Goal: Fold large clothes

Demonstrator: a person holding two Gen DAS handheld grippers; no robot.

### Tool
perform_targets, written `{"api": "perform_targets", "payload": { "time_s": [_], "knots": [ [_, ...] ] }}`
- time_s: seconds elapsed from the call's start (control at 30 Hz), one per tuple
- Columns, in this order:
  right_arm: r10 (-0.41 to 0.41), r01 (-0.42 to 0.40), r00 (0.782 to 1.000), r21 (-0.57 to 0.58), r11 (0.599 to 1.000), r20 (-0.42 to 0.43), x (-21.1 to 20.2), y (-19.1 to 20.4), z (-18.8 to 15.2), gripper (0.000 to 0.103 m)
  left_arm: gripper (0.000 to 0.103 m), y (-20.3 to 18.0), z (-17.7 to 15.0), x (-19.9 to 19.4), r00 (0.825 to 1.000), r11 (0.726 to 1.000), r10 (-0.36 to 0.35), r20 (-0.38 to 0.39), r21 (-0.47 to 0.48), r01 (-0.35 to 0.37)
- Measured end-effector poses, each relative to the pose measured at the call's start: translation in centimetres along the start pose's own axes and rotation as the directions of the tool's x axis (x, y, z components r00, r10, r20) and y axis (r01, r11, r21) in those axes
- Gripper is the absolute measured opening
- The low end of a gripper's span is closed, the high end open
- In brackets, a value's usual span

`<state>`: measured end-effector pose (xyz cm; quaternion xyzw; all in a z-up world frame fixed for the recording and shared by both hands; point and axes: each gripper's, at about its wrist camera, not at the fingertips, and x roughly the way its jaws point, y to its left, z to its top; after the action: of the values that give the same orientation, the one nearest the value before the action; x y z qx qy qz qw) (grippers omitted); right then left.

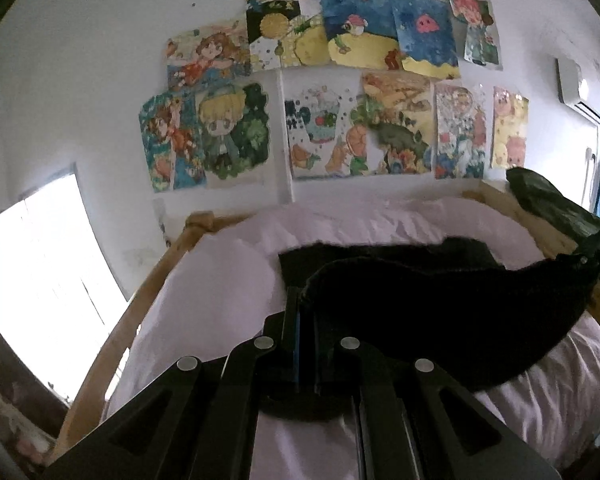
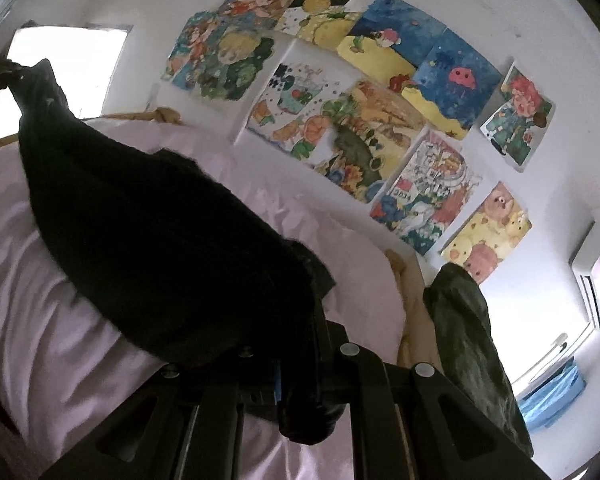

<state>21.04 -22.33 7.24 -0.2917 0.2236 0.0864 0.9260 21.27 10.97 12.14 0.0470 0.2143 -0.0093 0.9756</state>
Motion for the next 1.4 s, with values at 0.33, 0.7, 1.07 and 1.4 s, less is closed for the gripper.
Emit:
{"api": "perform_targets", "payload": {
  "time_s": [0.33,0.7,1.07,1.4],
  "knots": [
    [-0.099,0.097,0.995,0.059,0.993,0.030,12.8,-3.4,4.2,0.010,0.003,-1.5,4.7,13.2,0.990,0.990,0.119,0.077,0.071,-0.125],
    [-0.071,0.074,0.997,0.087,0.993,-0.039,24.4,-4.2,4.6,0.011,0.003,-0.9,4.9,24.8,0.986,0.986,0.163,0.029,-0.045,-0.161],
    [0.067,-0.029,0.979,0.195,0.980,-0.190,31.8,-4.5,3.1,0.012,0.004,-1.0,3.0,31.9,0.975,0.982,0.166,-0.147,-0.070,-0.178],
    [0.069,-0.036,0.971,0.145,0.989,-0.230,34.8,-3.0,2.4,0.012,0.004,-0.5,1.7,36.0,0.954,0.981,0.155,-0.258,-0.071,-0.179]
  ]
}}
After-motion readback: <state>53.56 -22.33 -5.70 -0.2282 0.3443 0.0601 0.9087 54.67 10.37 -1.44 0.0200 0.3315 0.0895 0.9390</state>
